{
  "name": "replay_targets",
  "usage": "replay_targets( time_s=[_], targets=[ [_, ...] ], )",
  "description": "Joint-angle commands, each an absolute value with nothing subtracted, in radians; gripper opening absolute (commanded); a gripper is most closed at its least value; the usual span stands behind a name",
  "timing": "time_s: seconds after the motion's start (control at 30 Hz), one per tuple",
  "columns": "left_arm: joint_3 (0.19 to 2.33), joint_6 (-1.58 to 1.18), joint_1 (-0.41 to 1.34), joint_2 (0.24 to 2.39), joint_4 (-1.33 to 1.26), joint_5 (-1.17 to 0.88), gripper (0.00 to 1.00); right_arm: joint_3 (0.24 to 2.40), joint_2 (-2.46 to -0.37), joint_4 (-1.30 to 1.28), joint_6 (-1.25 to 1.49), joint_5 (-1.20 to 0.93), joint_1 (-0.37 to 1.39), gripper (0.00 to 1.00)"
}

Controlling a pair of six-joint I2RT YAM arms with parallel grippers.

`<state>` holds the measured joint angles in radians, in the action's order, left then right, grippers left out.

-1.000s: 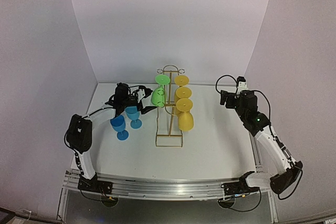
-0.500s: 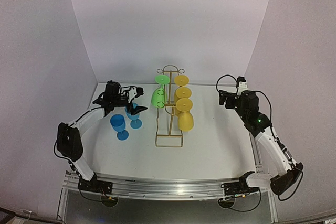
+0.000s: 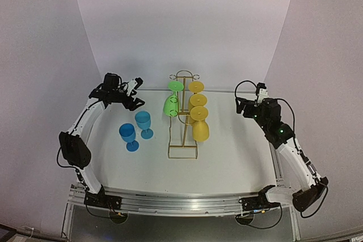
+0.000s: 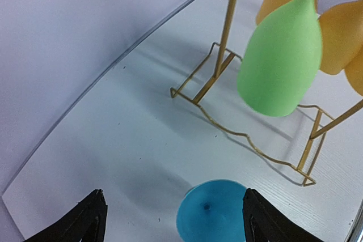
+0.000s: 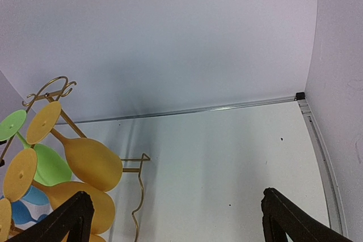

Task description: Place the wine glass upside down on the wine glass rack

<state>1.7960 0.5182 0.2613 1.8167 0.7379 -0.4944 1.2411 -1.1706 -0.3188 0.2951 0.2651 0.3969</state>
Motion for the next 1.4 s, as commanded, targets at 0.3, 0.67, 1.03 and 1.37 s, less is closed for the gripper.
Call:
replay_targets(
  time_s=[0.3,0.67,1.03,1.37],
  targets=[
    [1.933,0.551,0.317,2.024,0.877,-0.175,0.74,1.227,-1.135,-0.334,0.358,0.238,0.393,0.97],
    [1.865,0.594,0.332,2.043,0.829,-0.173,0.27,1.200,-1.094,-0.348,0.368,0.250,0.394,0.97],
    [1.848,0.606,0.330,1.907,0.776,-0.085,0.00,1.220,-1.089,-0.355,0.380,0.245,0.394,0.98],
    [1.554,0.780,0.358,1.517,0.060,0.122,0.00,1.332,-1.129,-0.356,0.477,0.186,0.394,0.97]
  ],
)
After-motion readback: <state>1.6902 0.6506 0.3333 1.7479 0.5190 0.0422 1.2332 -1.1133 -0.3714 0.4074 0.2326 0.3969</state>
